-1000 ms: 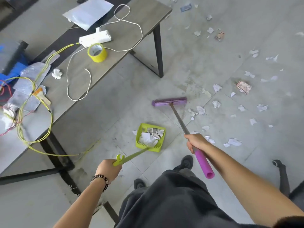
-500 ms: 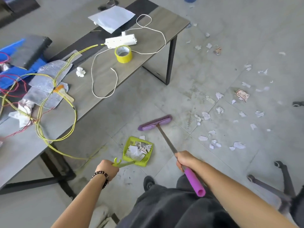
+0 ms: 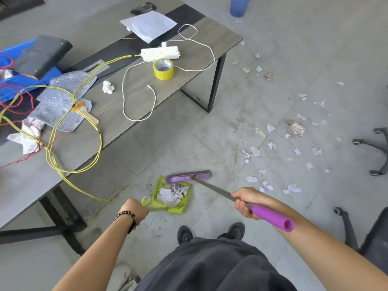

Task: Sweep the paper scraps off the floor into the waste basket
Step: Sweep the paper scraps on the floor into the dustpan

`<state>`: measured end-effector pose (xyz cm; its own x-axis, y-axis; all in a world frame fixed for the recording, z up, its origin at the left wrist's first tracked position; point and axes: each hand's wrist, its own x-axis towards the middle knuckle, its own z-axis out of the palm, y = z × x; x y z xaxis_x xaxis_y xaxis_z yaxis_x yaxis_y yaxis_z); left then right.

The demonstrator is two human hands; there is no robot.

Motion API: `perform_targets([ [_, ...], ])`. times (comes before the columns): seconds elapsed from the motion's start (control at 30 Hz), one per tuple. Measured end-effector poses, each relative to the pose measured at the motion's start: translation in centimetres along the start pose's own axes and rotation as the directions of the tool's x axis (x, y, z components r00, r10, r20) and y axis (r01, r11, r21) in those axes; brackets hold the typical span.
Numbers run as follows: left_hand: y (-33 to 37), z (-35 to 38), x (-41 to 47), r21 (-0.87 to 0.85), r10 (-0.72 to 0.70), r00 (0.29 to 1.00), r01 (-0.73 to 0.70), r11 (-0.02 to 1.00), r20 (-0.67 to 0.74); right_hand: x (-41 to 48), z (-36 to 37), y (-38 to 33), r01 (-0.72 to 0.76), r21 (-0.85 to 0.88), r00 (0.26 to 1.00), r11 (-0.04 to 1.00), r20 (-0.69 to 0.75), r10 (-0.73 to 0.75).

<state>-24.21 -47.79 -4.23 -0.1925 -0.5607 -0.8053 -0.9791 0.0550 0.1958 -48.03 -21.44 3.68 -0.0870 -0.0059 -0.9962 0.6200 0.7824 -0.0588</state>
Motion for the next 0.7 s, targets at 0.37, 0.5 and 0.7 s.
perform_targets([
  [0.37,-5.9,1.0,-1.6,0.083,-0.034,0.999,0.031,0.996,0.036,4.6,5.3,1.0,0.209,-0.267,0.954,0.941,-0.154,-0.255],
  [0.5,-6.4,2.0,-2.0,0.086,-0.002,1.0,0.001,0.996,0.02,4.7,6.2,3.2,0.145,-0.425,0.972,0.893,-0.108,-0.209],
  [0.7,-5.0,1.6,-2.3,0.067,0.031,1.0,-0.031,0.997,-0.005,0.2,0.6,2.8,-0.001,-0.166,1.0,0.986,-0.025,-0.003],
])
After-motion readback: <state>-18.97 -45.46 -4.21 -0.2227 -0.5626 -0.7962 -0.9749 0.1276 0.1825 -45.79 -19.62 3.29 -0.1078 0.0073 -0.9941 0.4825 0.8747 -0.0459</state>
